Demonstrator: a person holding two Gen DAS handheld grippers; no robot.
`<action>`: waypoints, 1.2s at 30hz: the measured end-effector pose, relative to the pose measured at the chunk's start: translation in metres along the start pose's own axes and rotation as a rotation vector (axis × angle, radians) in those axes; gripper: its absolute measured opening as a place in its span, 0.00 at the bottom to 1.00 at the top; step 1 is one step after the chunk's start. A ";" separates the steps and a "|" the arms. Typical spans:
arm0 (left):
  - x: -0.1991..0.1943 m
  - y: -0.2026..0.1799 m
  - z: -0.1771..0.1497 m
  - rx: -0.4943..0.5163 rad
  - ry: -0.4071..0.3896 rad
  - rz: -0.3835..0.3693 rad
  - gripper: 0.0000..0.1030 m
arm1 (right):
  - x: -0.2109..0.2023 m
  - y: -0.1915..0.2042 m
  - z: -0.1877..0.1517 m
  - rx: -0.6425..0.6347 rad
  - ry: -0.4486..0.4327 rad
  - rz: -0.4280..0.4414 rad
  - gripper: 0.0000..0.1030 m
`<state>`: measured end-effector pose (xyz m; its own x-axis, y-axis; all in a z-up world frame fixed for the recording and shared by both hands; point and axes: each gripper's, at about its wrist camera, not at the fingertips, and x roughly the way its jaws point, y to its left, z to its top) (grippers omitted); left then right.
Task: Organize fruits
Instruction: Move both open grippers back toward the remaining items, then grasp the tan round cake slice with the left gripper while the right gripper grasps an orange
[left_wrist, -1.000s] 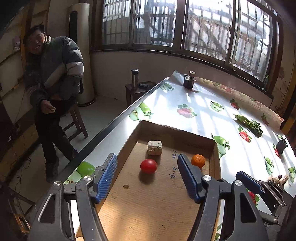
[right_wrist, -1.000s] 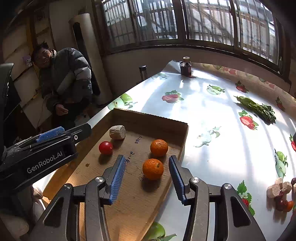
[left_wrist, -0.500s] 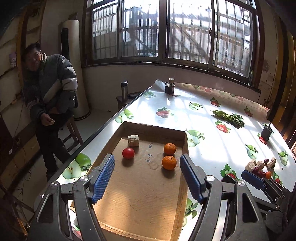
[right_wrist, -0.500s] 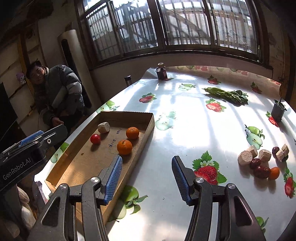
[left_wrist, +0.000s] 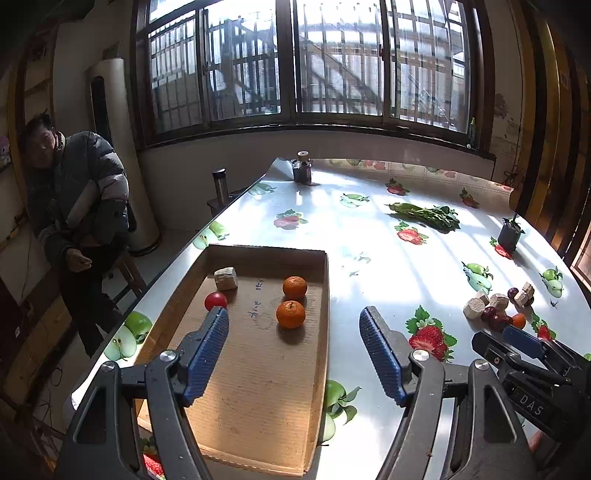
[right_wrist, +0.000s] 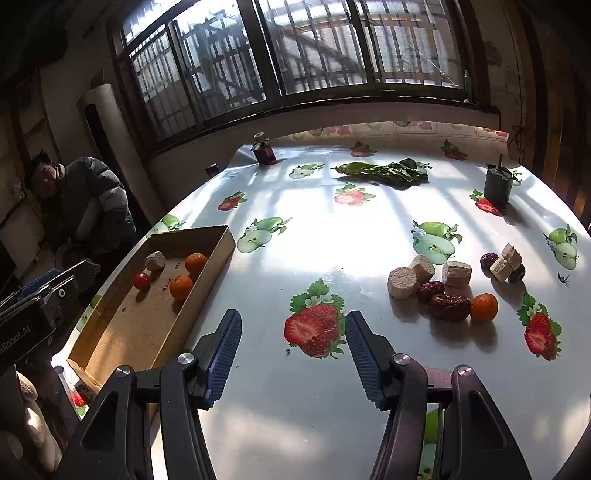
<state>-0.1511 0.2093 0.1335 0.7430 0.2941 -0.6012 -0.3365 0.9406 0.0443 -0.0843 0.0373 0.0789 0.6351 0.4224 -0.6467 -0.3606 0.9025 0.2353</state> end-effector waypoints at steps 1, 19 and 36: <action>0.001 -0.001 -0.001 0.002 0.002 -0.003 0.71 | -0.002 -0.006 -0.002 0.009 0.000 -0.007 0.61; 0.054 -0.089 0.001 0.095 0.165 -0.289 0.76 | -0.027 -0.163 0.035 0.213 0.000 -0.216 0.72; 0.186 -0.201 0.002 -0.005 0.413 -0.555 0.60 | 0.042 -0.187 0.007 0.339 0.088 -0.044 0.47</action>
<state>0.0557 0.0751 0.0140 0.5252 -0.3201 -0.7885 0.0269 0.9323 -0.3607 0.0143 -0.1131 0.0127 0.5788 0.3866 -0.7180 -0.0775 0.9025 0.4236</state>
